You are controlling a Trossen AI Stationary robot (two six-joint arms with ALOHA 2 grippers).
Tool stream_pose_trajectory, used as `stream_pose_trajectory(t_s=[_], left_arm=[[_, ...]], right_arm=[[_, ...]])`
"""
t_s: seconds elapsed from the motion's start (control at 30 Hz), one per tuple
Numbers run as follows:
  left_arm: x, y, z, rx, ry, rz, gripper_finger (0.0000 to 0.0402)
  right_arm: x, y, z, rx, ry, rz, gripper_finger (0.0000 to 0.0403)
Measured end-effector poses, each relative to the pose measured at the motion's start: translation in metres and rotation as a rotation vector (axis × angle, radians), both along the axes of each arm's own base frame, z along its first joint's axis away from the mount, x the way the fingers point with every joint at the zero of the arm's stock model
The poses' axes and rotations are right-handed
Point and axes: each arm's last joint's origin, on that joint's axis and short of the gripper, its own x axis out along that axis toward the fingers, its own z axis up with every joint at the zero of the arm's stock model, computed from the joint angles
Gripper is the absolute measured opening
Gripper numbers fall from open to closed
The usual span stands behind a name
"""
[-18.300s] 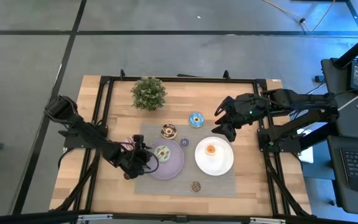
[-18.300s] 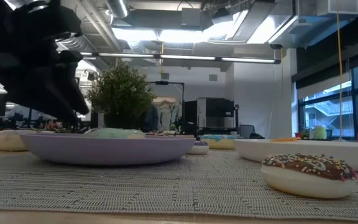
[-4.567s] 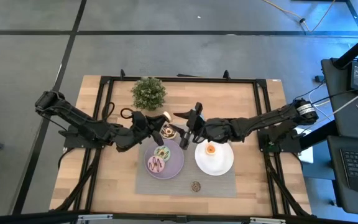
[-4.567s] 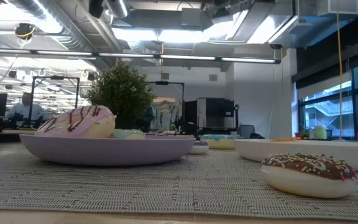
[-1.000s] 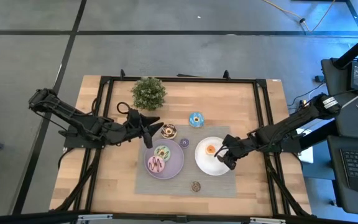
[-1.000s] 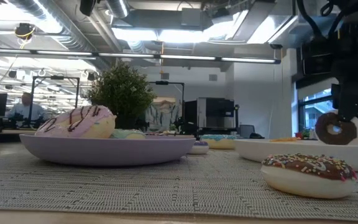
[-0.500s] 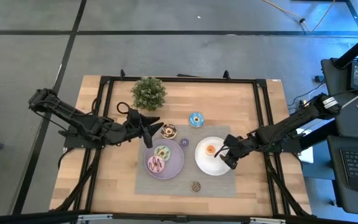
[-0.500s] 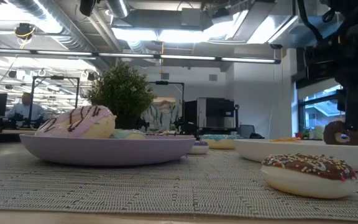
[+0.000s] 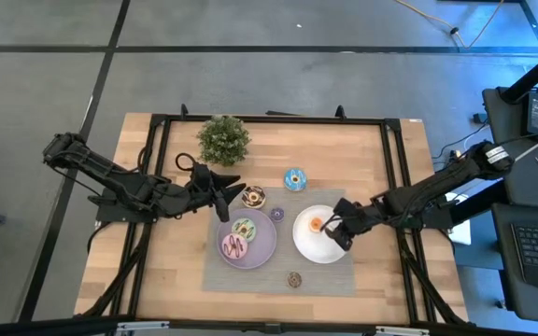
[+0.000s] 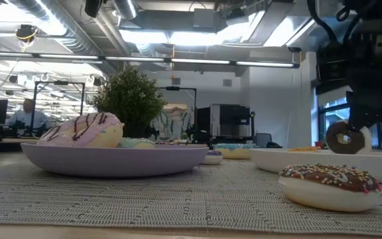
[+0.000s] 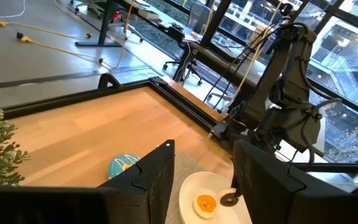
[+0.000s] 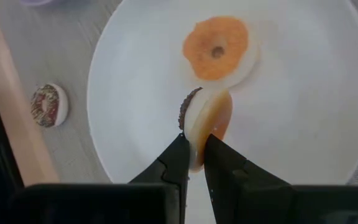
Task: Pick & Place donuts
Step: Put the small dark brown donut on the white plate
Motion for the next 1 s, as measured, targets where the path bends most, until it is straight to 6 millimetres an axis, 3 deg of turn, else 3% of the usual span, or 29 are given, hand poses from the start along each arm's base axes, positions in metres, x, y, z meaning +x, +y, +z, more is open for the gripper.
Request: stream_pose_trajectory(t_s=[1.0], left_arm=[[0.000, 0.000, 0.000, 0.000, 0.000, 0.000, 0.0160]], right_arm=[[0.000, -0.002, -0.010, -0.026, 0.016, -0.006, 0.0050]])
